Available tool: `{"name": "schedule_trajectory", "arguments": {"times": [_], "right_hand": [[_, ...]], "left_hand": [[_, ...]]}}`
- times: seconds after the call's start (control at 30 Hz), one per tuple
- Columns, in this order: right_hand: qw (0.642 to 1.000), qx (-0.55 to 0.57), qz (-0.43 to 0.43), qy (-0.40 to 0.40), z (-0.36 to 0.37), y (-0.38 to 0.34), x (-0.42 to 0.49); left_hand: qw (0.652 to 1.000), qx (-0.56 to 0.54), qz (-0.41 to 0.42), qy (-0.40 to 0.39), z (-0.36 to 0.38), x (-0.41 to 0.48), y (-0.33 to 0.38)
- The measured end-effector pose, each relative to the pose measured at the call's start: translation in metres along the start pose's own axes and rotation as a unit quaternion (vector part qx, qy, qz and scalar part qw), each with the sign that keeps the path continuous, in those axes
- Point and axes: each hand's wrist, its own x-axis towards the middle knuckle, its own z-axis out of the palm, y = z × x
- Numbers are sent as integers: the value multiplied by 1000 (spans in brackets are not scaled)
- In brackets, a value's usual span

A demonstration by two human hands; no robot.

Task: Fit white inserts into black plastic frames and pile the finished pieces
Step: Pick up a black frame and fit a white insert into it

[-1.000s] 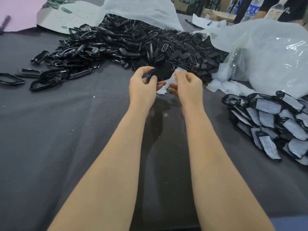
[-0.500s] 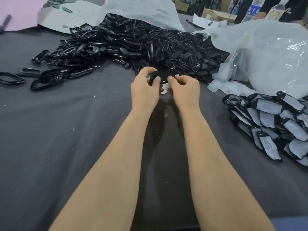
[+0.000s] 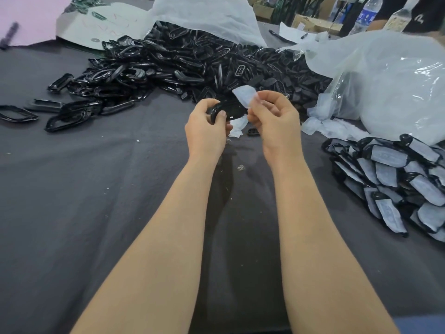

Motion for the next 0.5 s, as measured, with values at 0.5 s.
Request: {"name": "schedule_trajectory", "arguments": {"times": [0.5], "right_hand": [[934,-319,-161,22,4,13,-4]], "left_hand": [[997,34,55,-43,1,-3,2]]}}
